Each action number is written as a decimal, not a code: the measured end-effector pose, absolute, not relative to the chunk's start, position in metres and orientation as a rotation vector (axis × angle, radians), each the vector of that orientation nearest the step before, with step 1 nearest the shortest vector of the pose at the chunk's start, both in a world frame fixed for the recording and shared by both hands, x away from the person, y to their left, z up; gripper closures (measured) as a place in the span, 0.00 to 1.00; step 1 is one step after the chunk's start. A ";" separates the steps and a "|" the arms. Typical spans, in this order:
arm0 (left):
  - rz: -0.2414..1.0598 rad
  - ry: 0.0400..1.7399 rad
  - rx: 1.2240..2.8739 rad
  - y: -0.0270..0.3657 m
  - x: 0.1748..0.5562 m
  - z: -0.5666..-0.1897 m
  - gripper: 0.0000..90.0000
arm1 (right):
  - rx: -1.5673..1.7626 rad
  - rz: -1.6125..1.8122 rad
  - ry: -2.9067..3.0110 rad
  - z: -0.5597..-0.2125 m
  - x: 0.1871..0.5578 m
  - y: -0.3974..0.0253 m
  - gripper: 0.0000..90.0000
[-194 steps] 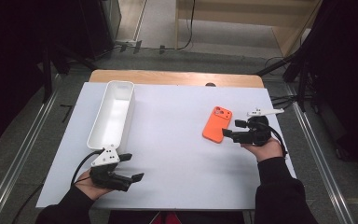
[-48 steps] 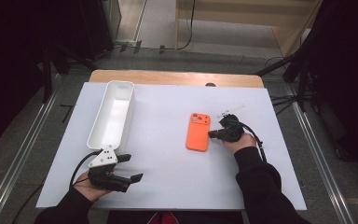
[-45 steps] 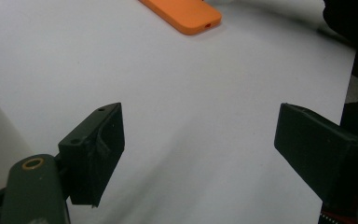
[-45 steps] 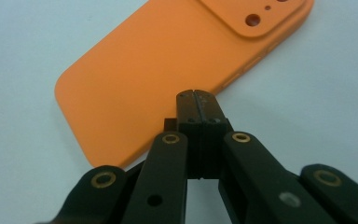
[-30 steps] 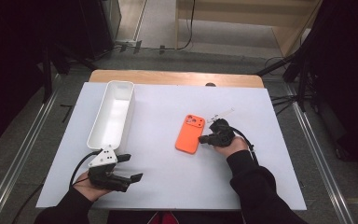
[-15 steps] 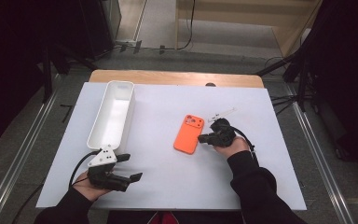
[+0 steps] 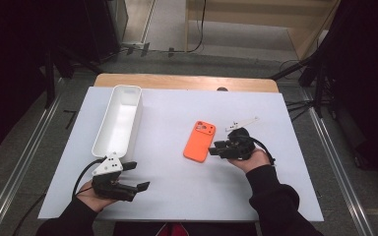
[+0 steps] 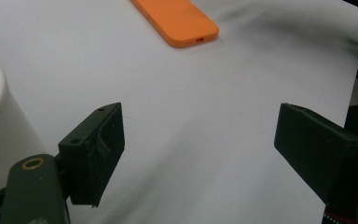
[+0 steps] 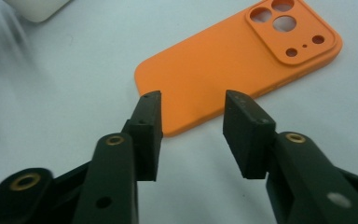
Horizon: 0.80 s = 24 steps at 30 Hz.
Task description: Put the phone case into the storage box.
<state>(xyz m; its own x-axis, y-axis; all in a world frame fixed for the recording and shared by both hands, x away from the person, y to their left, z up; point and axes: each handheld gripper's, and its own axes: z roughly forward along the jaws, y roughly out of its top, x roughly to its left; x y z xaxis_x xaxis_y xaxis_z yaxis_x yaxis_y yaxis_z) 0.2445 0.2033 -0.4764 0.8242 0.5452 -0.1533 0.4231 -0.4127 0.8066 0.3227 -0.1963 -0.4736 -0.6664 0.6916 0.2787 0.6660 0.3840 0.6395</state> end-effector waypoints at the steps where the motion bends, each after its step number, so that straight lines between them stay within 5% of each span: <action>1: 0.165 0.712 2.065 0.203 0.244 -0.476 0.18 | 1.264 1.181 2.583 -0.473 0.321 -0.197 0.57; 9: 0.166 0.709 2.065 0.204 0.244 -0.476 0.18 | 1.251 1.205 2.562 -0.473 0.308 -0.204 0.42; 24: 0.163 0.704 2.067 0.203 0.244 -0.476 0.18 | 1.239 1.221 2.545 -0.474 0.284 -0.217 0.39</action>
